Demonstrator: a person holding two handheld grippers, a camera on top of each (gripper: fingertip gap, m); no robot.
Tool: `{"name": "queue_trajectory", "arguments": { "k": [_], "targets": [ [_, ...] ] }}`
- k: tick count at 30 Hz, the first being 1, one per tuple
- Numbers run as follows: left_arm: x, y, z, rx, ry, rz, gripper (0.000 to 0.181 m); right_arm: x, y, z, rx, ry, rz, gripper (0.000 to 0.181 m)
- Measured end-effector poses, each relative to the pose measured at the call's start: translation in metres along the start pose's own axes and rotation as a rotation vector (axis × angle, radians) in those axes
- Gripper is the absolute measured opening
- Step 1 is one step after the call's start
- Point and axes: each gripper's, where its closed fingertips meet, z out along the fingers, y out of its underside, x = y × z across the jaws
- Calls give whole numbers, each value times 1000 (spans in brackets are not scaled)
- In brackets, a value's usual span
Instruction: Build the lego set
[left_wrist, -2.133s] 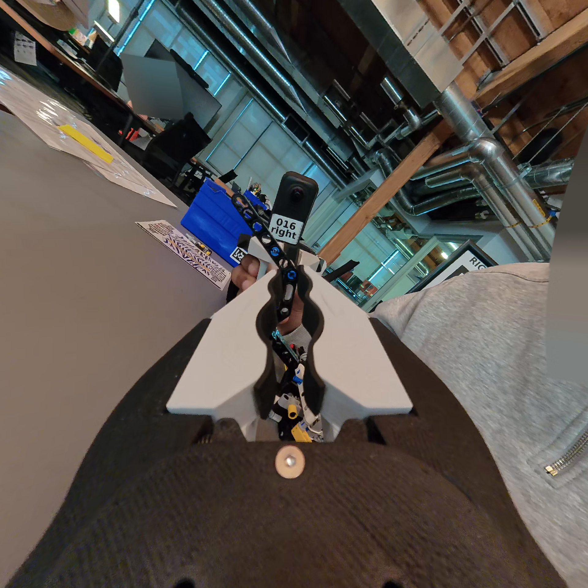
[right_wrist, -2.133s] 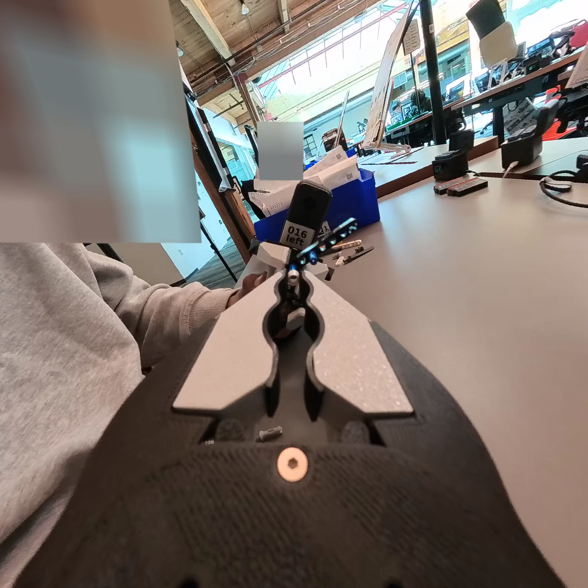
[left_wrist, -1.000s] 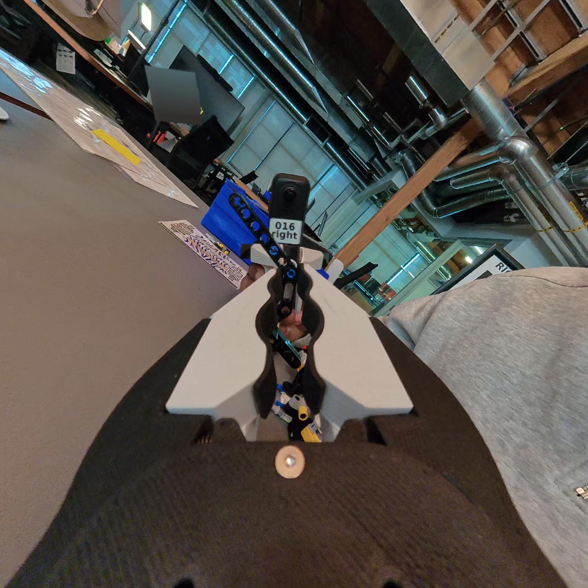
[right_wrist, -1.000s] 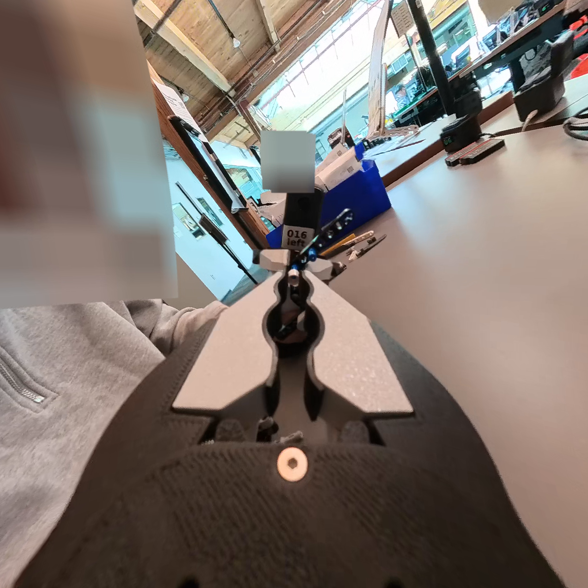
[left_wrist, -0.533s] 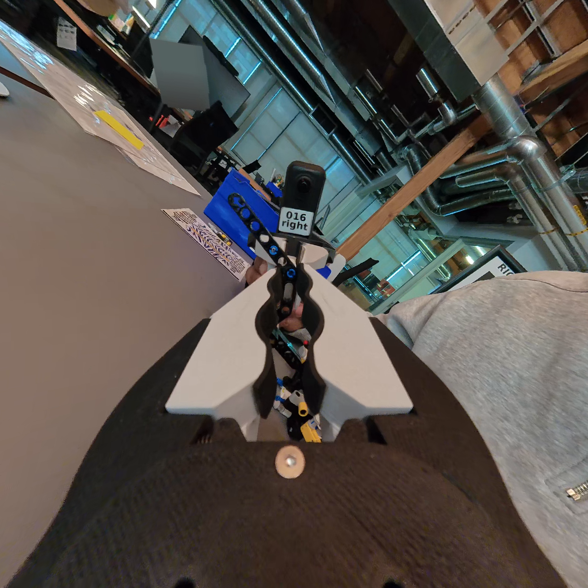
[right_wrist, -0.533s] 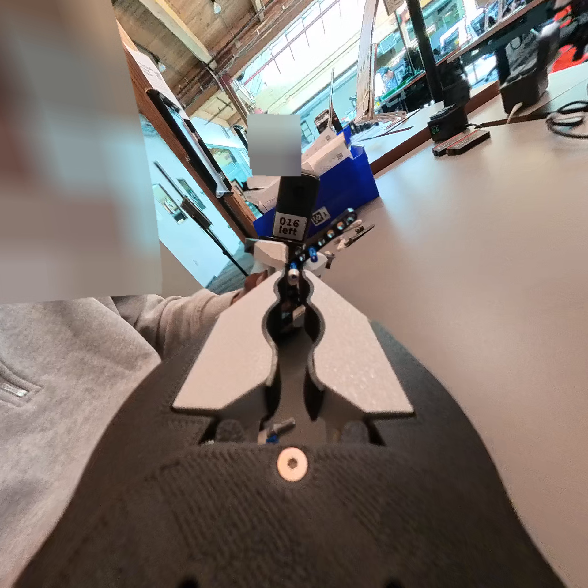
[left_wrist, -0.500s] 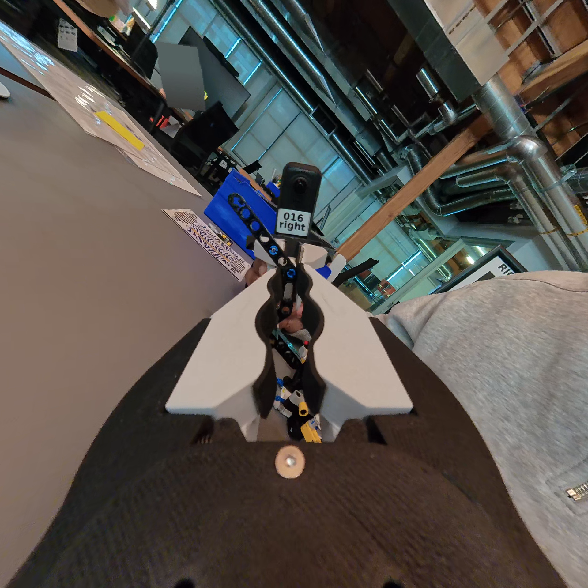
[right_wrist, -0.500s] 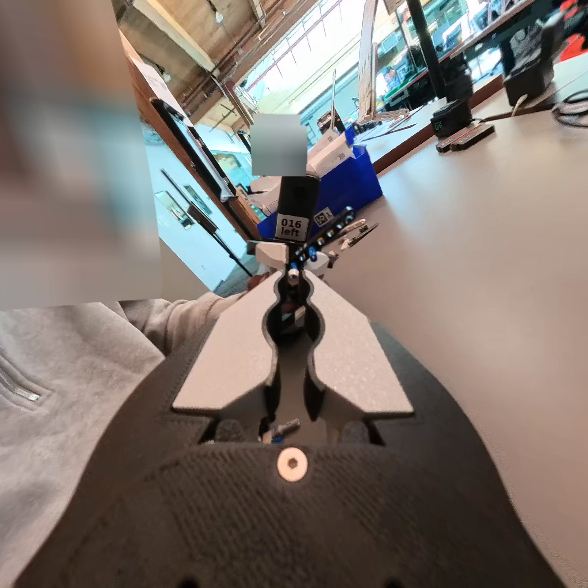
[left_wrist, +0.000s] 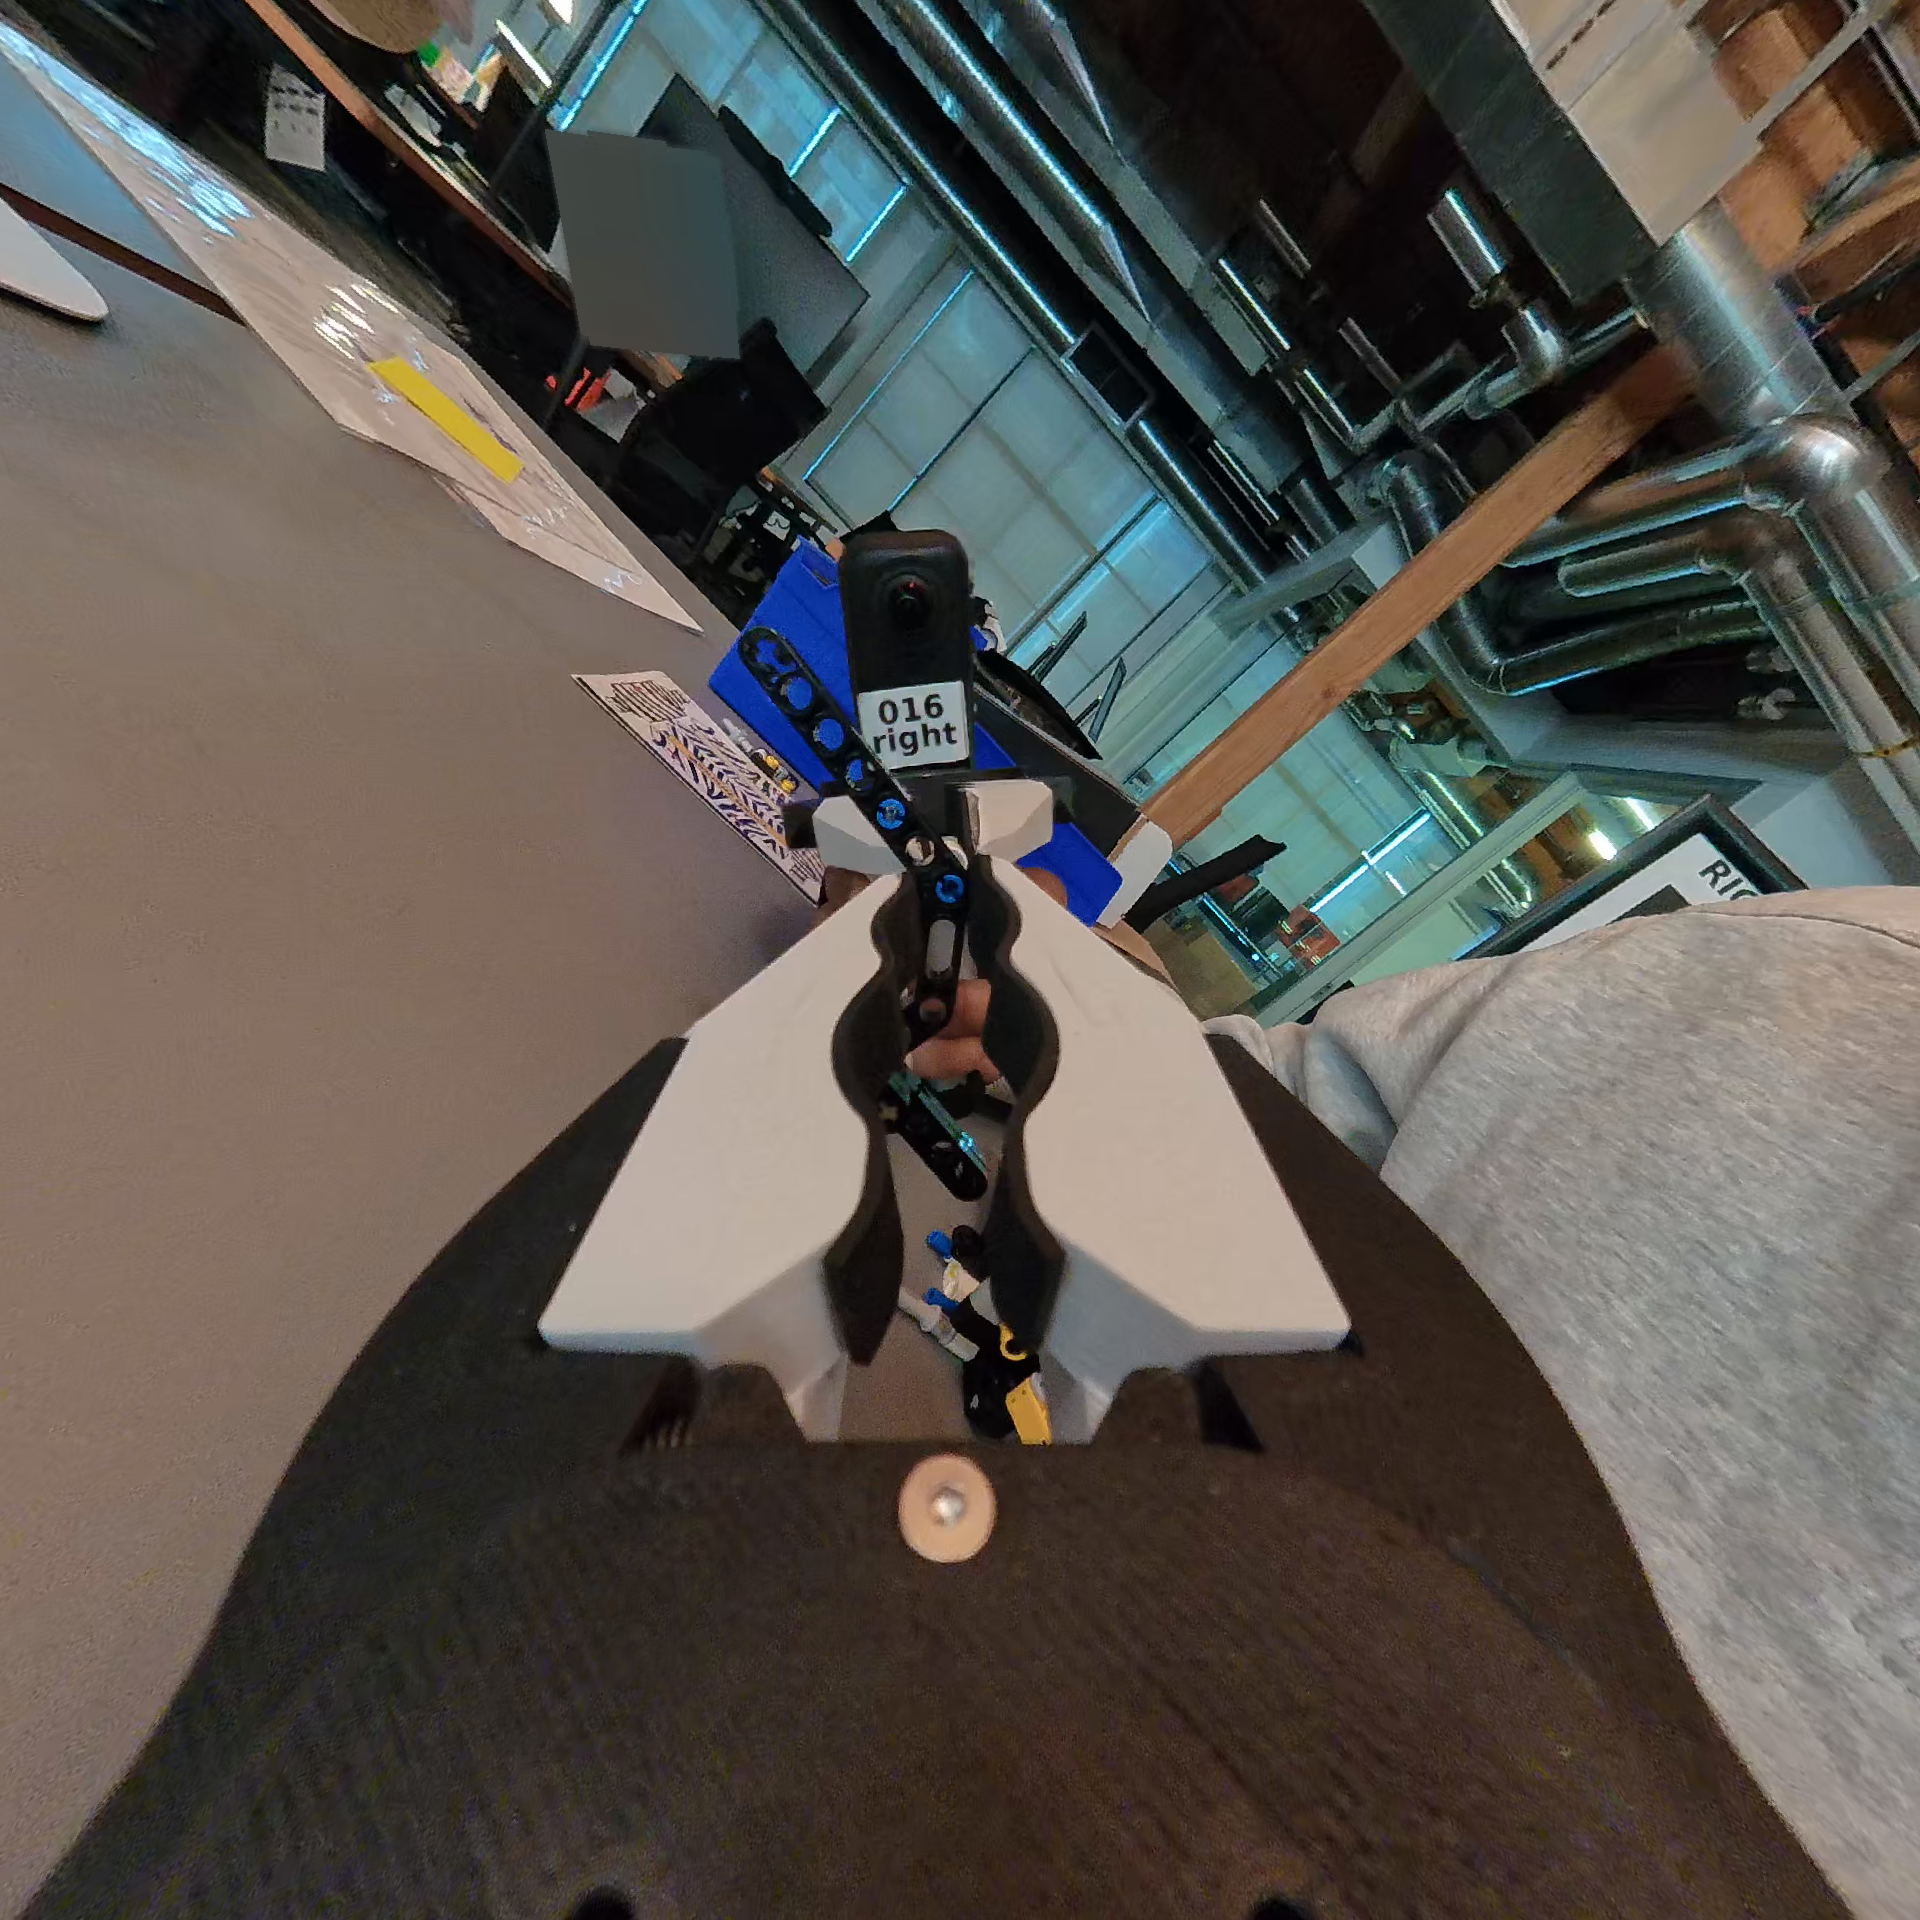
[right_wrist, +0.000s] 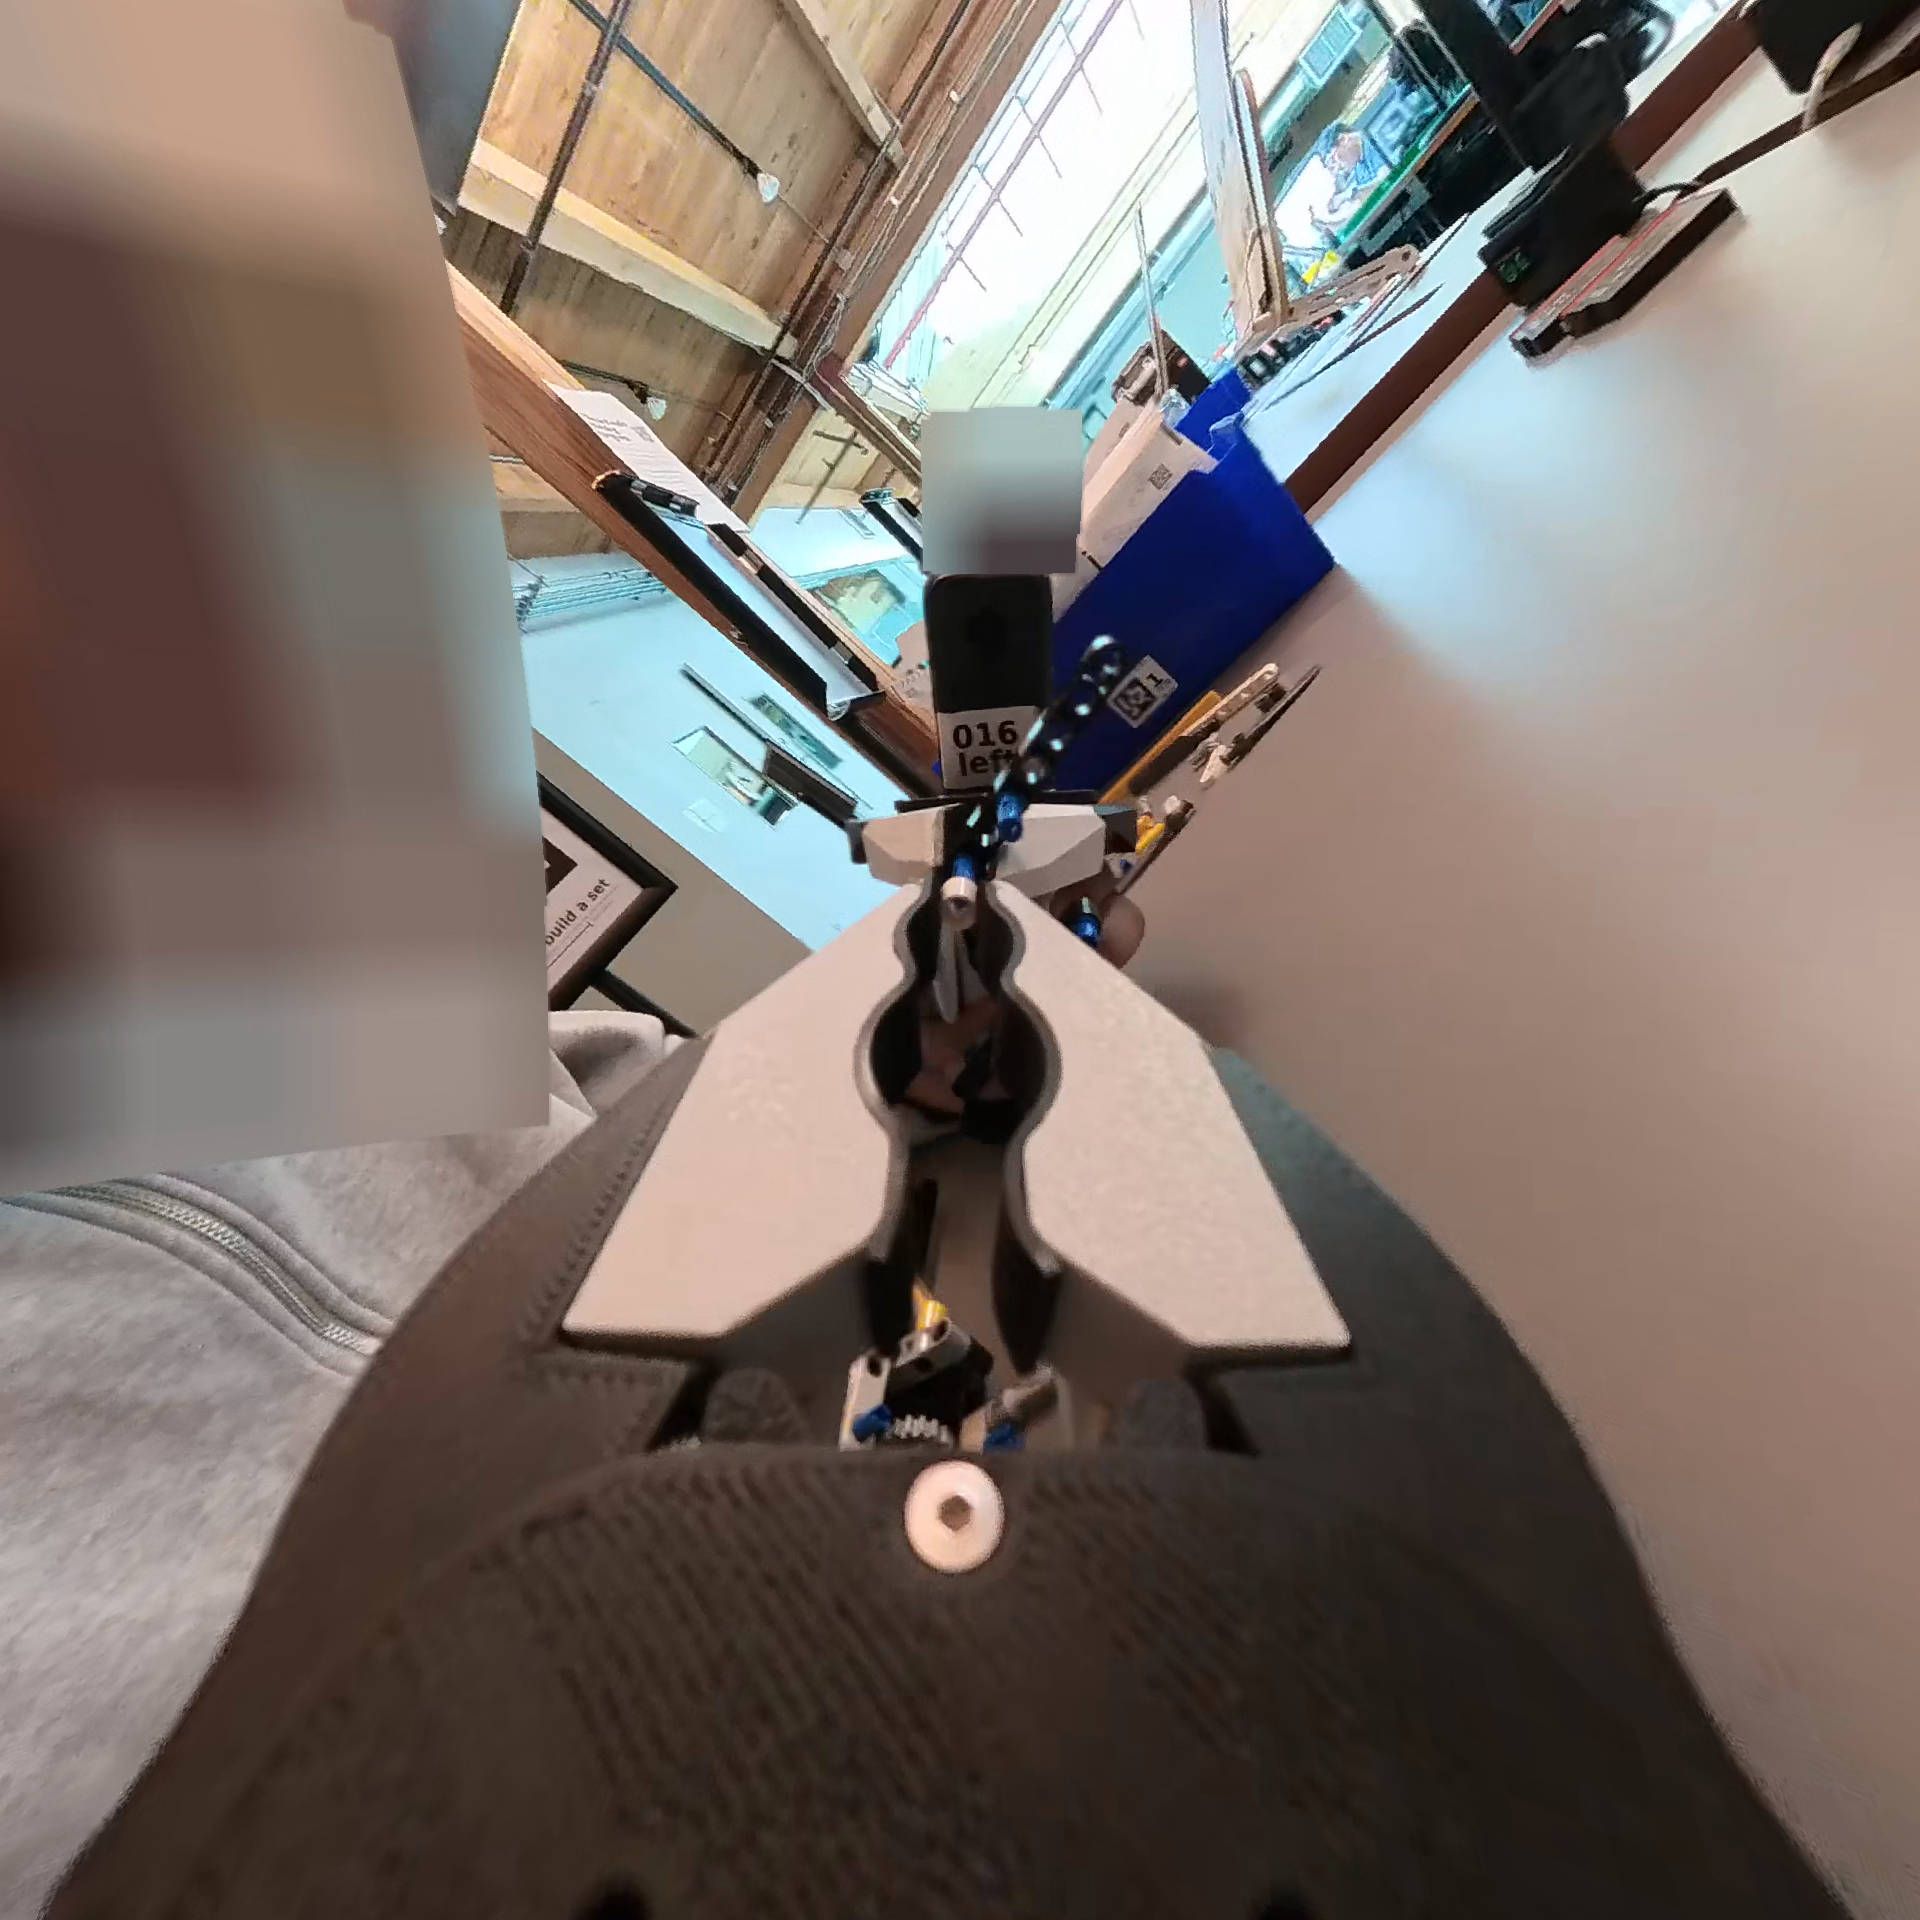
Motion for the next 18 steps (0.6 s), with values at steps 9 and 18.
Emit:
{"name": "queue_trajectory", "arguments": {
  "k": [9,18],
  "targets": [
    [1,2,0,-13,15,-20,9,-1,2,-2,-10,-20,27,5],
    [-5,9,3,-80,-3,-53,9,5,8,-8,-119,103,-174,6]
  ]
}}
